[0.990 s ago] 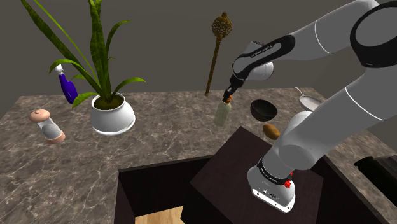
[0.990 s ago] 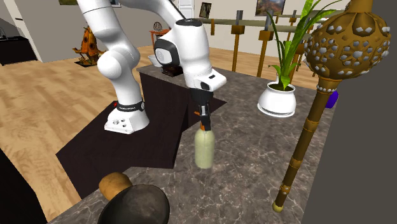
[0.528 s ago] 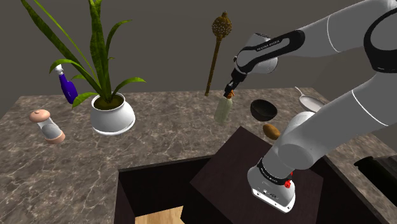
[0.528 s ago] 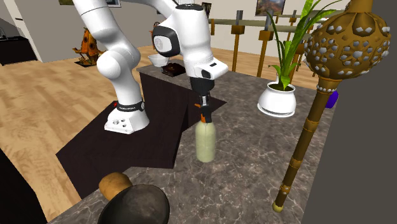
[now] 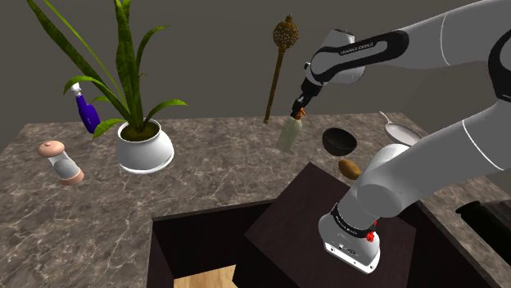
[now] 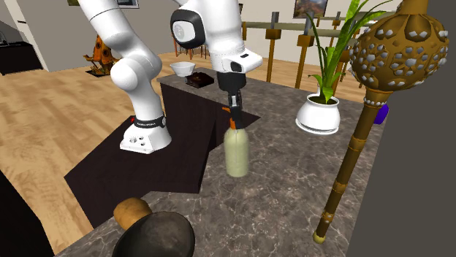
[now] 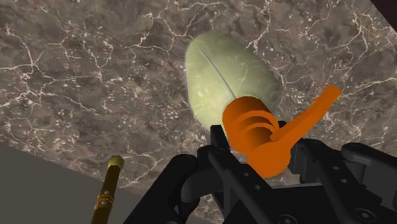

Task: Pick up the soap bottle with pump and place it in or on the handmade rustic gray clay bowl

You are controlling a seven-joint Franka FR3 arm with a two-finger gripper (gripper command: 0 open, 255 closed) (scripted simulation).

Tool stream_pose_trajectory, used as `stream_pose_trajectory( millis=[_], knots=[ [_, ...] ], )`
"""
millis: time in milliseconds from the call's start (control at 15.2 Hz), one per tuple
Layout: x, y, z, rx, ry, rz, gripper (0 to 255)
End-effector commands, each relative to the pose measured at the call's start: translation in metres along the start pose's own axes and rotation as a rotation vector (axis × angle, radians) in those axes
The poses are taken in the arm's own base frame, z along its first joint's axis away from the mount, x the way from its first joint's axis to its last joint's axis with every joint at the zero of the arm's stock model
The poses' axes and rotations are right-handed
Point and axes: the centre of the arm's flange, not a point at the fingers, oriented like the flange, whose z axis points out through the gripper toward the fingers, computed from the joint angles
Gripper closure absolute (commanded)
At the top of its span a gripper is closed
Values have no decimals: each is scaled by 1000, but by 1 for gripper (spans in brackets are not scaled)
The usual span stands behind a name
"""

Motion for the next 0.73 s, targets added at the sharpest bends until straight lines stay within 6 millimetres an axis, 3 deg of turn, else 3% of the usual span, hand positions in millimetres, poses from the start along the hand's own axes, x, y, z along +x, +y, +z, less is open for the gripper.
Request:
stream_pose_trajectory(
  millis=[0, 660],
  knots=[
    [2, 1, -11, 0, 0, 0, 255],
    [11, -2, -63, 0, 0, 0, 255]
  ],
)
